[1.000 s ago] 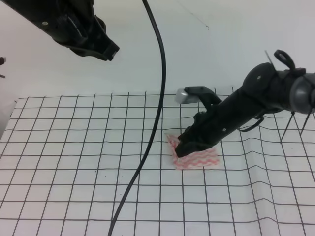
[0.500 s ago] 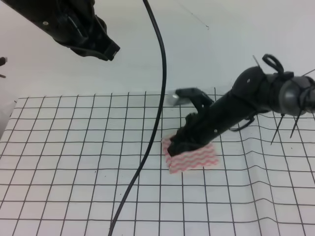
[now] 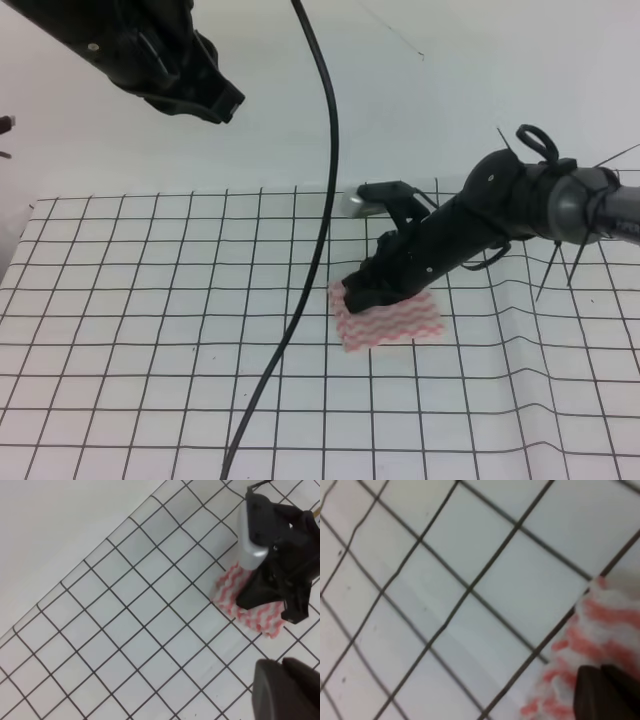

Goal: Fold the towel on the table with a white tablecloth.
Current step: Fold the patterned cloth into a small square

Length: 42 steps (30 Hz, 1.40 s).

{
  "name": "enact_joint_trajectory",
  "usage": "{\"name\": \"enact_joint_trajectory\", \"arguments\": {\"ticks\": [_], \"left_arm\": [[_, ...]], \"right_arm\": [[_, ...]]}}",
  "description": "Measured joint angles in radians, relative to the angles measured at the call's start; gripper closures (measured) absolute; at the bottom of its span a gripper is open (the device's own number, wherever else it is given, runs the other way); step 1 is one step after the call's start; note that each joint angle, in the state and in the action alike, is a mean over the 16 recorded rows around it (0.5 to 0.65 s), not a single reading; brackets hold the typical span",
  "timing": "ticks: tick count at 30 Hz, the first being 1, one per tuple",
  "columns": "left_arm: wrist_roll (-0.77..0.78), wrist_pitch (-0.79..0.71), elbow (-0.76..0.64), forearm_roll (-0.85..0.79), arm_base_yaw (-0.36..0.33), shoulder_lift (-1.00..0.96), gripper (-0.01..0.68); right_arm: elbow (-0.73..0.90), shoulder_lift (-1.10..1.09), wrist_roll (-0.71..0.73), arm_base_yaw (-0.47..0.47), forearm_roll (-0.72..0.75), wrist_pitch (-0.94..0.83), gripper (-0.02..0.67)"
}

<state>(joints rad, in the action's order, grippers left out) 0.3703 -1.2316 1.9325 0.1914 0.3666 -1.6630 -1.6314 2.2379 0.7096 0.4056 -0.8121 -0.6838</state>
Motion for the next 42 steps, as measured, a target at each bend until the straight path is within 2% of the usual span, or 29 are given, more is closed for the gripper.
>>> {"name": "enact_joint_trajectory", "arguments": {"ticks": [19, 29, 35, 42], "left_arm": [[-0.002, 0.0, 0.0, 0.013, 0.0, 0.028, 0.672], [-0.017, 0.001, -0.024, 0.026, 0.0, 0.144, 0.672], [-0.03, 0.04, -0.159, 0.035, 0.0, 0.309, 0.672], [-0.037, 0.191, -0.484, 0.065, 0.0, 0.558, 0.672]], "right_arm": [[-0.004, -0.059, -0.16, -0.049, 0.239, -0.009, 0.645], [-0.004, -0.326, -0.15, -0.062, 0.254, -0.036, 0.645], [-0.001, -0.591, -0.144, -0.082, 0.297, -0.047, 0.646], [0.076, -0.914, -0.164, -0.1, 0.405, 0.007, 0.646]]}}
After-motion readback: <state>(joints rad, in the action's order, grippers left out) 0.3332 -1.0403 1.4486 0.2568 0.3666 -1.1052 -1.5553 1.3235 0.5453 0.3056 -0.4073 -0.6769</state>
